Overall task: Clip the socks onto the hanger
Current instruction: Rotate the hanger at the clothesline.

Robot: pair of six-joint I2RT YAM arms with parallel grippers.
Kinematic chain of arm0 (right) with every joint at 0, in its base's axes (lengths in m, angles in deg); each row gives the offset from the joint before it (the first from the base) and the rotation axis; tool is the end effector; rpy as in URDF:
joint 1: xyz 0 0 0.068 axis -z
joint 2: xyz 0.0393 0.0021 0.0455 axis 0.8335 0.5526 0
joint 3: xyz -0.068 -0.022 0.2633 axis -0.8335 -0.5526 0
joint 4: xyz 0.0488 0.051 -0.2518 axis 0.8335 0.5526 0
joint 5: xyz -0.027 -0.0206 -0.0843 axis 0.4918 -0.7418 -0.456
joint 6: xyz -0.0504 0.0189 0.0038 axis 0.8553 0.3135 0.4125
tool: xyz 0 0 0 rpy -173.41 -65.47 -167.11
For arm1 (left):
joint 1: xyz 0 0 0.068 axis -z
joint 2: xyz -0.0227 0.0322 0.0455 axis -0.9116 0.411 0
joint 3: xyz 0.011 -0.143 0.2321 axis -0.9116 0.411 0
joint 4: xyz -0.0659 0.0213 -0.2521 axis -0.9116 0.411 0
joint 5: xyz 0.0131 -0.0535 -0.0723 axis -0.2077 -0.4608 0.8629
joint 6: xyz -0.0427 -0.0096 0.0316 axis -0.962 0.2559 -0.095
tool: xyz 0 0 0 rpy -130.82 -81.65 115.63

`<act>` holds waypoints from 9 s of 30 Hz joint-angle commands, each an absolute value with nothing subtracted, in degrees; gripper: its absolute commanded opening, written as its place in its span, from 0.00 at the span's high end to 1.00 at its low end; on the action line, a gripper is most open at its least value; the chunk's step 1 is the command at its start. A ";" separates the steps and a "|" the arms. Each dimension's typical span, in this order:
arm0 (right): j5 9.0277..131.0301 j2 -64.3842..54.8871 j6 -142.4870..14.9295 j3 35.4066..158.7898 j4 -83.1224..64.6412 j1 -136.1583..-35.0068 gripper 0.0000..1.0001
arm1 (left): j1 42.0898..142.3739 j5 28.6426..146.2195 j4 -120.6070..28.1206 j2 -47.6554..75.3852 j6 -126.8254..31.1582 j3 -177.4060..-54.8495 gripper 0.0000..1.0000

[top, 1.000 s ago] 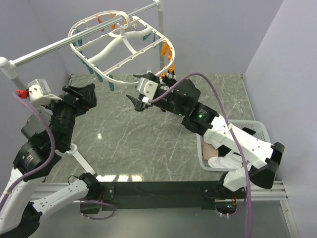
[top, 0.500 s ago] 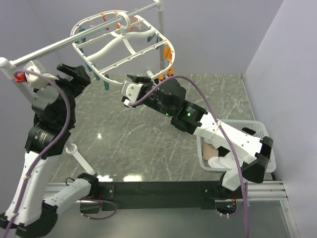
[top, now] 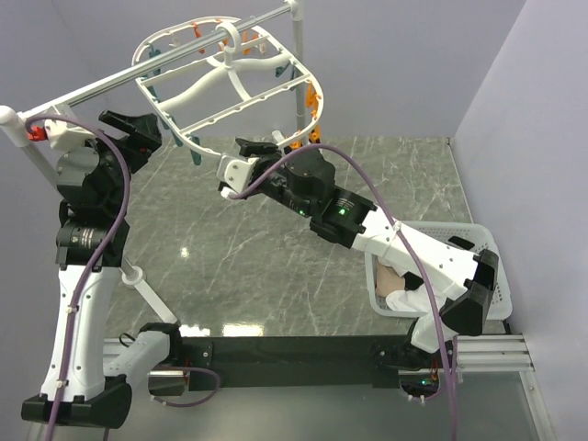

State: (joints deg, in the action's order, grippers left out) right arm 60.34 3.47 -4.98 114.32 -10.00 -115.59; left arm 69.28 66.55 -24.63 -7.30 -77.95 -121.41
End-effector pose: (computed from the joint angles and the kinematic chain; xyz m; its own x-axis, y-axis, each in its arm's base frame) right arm 0.1893 0.3143 0.4596 0.6819 -0.3938 -0.6164 -0.4908 0.3785 -0.7848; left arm 0.1759 -0.0031 0.4863 0.1527 -0.6599 -0.7357 -0.0743 0.7346 -0.6744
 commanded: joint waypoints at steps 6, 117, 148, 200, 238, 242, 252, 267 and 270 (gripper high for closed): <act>59.66 4.52 -2.56 117.53 -12.74 -116.04 0.51 | 67.49 74.33 -31.48 -5.56 -80.63 -122.44 0.12; 55.26 -11.39 -68.57 112.87 -3.42 -93.81 0.13 | 104.58 62.65 -42.21 -10.92 -74.49 -109.96 0.45; 59.57 -11.20 -67.69 114.28 -2.62 -90.03 0.18 | 112.05 66.25 -50.56 2.88 -69.22 -115.32 0.44; 74.07 -20.61 -31.04 101.36 -9.75 -98.99 0.15 | 74.61 53.33 -17.33 -5.47 -79.67 -131.67 0.12; 65.90 -14.46 -17.41 99.16 -17.48 -101.63 0.17 | 72.24 54.73 -29.63 -0.02 -93.91 -126.58 0.27; 65.12 -14.29 -17.24 98.81 -18.36 -101.54 0.18 | 72.15 57.63 -30.95 1.47 -95.05 -126.57 0.29; 64.49 -14.29 -17.94 97.93 -20.82 -101.46 0.22 | 72.06 61.59 -34.73 1.83 -95.32 -125.26 0.52; 64.23 -12.27 -19.70 99.68 -22.23 -101.37 0.25 | 72.06 54.39 -36.58 -6.42 -97.51 -119.02 0.72; 64.15 -11.65 -20.49 100.39 -21.79 -101.37 0.25 | 72.06 52.28 -36.76 -8.97 -97.34 -117.88 0.72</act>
